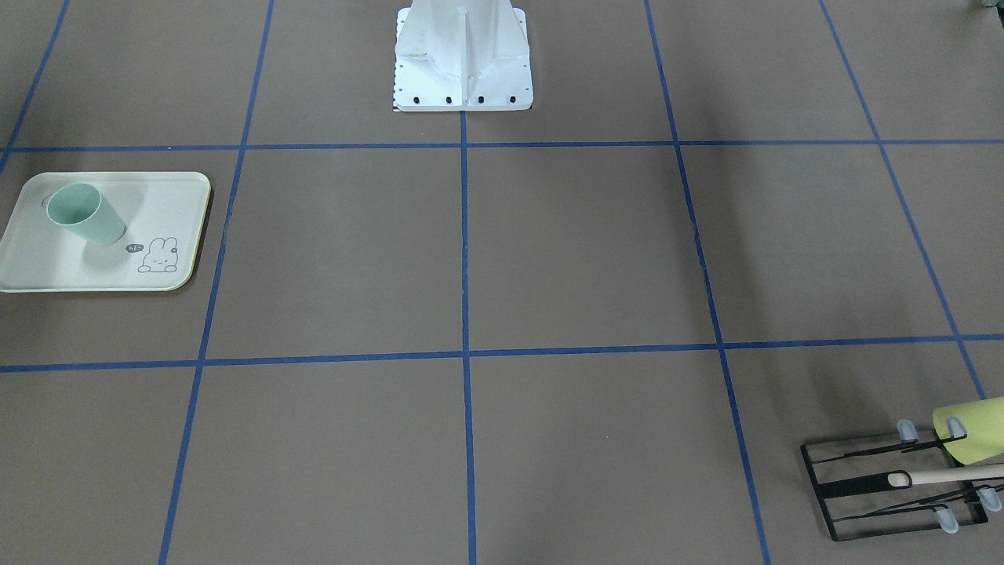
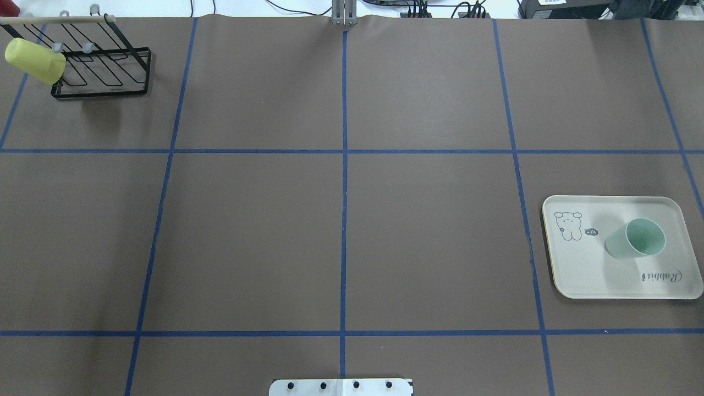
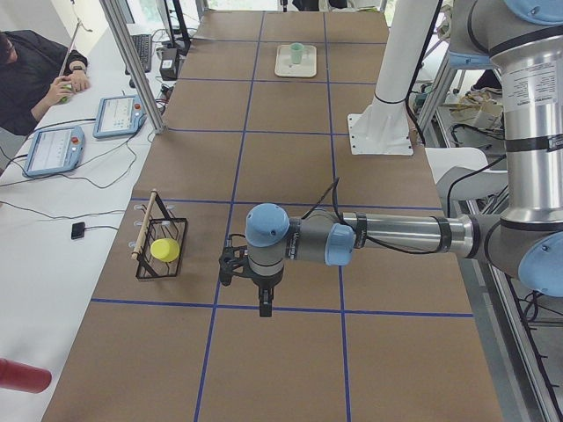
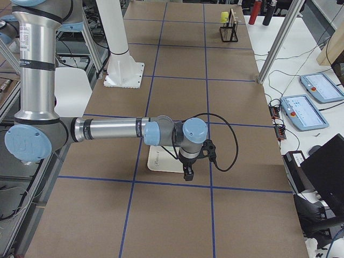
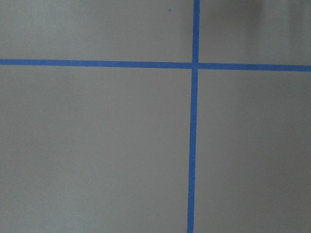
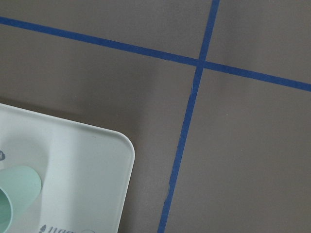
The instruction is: Left arm grabs green cup and hands to right arm on tray
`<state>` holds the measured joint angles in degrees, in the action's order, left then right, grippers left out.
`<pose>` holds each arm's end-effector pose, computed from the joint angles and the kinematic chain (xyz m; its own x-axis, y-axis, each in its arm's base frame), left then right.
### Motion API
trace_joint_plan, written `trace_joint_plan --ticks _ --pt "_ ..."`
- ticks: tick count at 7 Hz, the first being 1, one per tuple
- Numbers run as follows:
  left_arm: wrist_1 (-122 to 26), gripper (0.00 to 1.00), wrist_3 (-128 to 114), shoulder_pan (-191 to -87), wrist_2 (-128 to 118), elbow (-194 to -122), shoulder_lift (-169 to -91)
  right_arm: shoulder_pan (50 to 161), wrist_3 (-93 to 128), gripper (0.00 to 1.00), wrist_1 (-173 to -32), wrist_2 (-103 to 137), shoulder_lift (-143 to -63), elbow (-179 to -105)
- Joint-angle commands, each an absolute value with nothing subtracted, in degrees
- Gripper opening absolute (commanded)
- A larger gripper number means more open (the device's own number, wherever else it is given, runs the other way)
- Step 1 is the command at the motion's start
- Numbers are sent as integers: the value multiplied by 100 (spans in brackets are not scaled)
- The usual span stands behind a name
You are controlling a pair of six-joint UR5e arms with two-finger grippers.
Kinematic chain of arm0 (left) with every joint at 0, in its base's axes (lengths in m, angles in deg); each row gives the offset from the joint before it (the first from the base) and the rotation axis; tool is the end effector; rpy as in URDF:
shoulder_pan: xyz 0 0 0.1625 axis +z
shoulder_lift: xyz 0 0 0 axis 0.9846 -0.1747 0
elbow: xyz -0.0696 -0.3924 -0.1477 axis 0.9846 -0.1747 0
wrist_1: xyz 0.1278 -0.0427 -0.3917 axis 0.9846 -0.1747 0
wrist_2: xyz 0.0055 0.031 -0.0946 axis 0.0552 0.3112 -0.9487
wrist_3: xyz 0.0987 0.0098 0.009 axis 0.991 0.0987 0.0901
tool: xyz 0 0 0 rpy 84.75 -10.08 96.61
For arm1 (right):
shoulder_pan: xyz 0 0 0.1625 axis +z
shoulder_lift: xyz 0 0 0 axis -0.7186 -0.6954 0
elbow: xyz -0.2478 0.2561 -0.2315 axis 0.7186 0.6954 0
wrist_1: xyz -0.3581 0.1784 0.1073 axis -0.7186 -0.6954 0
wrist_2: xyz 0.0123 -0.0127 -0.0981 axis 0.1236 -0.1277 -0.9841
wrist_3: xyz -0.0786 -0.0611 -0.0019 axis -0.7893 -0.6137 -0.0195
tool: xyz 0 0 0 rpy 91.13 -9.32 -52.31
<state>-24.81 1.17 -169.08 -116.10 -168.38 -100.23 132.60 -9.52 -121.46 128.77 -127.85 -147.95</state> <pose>-0.0595 -0.4241 0.6350 0.7315 -0.0418 -0.6805 0.0672 0.9977 0.0110 0.0362 -0.4564 0.6294 0.6840 -0.2066 0.6996 0.1845 0.9769 0.1082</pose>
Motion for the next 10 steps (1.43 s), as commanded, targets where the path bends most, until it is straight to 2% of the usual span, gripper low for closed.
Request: trace_joint_plan --ticks 1,10 --pt "-2193 100 117 -16906 -11642 -16900 -10084 13260 -943 99 -12147 12880 -12785 -14785" --pt "-2192 100 117 -16906 -11827 -16900 -10066 13260 -952 99 -12138 12880 -12776 -14776"
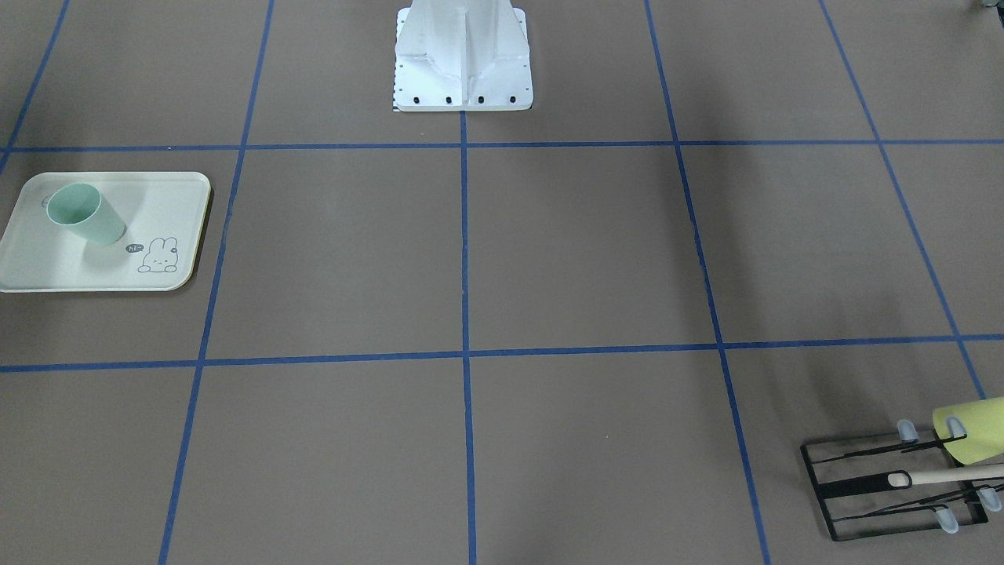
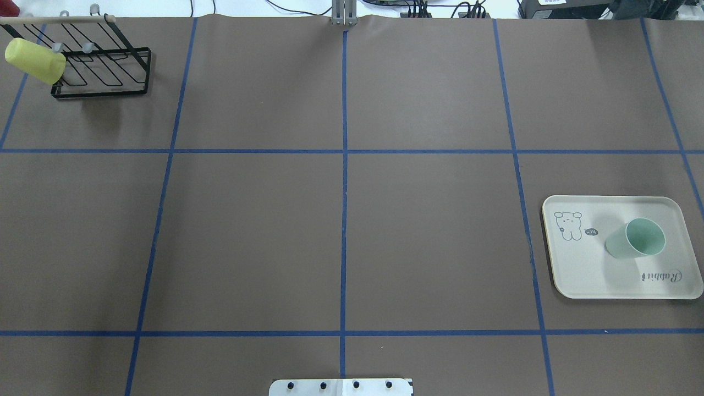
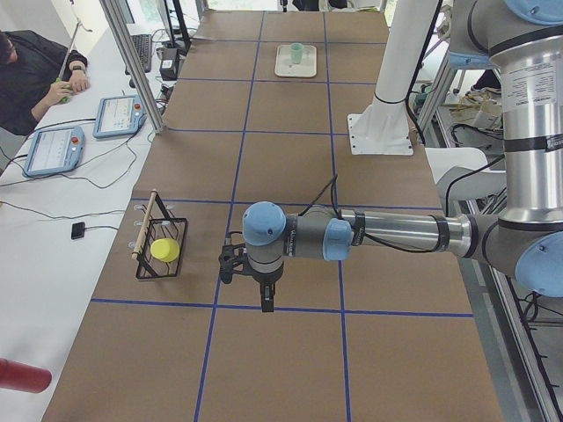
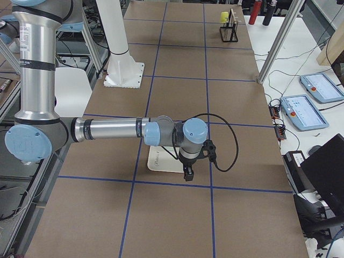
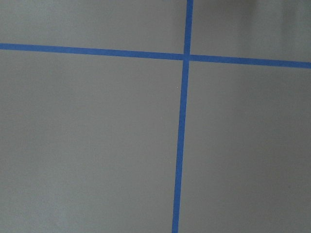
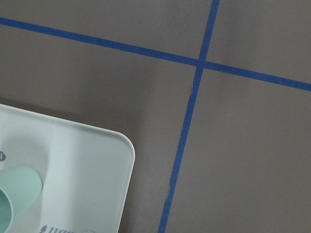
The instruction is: Left arm grabs green cup and hands to right arm on tray
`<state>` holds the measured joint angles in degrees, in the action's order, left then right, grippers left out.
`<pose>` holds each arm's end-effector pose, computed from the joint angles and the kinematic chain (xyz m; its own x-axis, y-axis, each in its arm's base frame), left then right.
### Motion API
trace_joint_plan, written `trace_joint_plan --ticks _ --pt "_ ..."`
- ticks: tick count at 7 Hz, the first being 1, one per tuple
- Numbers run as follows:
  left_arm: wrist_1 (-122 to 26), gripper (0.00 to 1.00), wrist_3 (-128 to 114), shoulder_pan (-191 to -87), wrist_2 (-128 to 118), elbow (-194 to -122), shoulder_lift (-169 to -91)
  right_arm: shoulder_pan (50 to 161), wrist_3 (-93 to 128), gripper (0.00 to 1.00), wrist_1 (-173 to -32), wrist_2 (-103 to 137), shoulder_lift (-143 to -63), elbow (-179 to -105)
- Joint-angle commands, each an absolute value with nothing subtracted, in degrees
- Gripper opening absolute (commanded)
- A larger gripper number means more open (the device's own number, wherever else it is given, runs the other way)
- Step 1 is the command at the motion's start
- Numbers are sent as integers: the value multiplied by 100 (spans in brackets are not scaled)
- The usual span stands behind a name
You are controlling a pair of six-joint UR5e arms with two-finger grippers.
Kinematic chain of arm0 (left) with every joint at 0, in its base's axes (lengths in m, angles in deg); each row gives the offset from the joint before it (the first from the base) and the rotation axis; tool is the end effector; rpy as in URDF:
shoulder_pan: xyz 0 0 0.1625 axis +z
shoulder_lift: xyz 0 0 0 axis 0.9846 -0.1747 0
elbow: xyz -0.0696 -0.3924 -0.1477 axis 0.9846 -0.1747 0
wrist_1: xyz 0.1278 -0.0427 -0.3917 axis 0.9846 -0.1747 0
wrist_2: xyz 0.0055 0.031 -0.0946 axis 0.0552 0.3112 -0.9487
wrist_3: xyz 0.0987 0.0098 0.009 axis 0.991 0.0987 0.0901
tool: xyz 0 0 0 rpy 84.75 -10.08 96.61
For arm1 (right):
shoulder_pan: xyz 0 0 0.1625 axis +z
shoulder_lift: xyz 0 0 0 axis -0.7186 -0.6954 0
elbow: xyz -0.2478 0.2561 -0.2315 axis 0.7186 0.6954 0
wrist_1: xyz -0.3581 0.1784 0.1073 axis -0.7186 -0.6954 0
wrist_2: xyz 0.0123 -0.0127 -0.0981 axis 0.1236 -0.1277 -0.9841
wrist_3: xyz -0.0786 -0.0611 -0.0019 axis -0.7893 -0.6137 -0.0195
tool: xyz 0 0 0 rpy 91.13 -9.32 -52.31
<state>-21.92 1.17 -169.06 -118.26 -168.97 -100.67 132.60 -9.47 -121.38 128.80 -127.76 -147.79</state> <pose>-0.0566 -0.4247 0.6293 0.7060 -0.0625 -0.7055 0.0640 0.9977 -0.0244 0.0361 -0.4571 0.6298 0.6838 -0.2059 0.7001 0.1838 0.9770 0.1078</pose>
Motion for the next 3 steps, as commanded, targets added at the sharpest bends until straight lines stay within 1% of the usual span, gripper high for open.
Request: trace_joint_plan --ticks 1,3 --pt "-2192 100 117 -16906 -11835 -16900 -10066 13260 -943 99 -12138 12880 -12776 -14794" --pt "-2192 100 117 -16906 -11827 -16883 -10075 13260 -934 99 -12138 12880 -12776 -14794"
